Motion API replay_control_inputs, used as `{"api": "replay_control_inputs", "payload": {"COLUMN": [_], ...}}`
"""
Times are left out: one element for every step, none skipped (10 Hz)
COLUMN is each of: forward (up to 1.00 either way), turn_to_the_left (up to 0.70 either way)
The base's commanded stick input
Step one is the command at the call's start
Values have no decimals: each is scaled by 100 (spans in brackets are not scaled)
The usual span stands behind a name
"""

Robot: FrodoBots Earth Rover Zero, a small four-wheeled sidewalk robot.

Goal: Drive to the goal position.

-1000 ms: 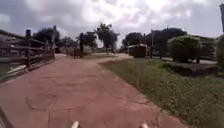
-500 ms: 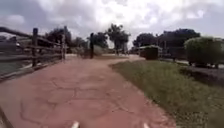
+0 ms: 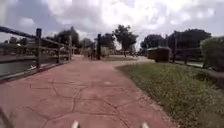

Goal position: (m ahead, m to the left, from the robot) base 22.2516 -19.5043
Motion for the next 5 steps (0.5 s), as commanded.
{"api": "replay_control_inputs", "payload": {"forward": [70, 70, 70, 70, 70], "turn_to_the_left": [0, 0, 0, 0, 0]}}
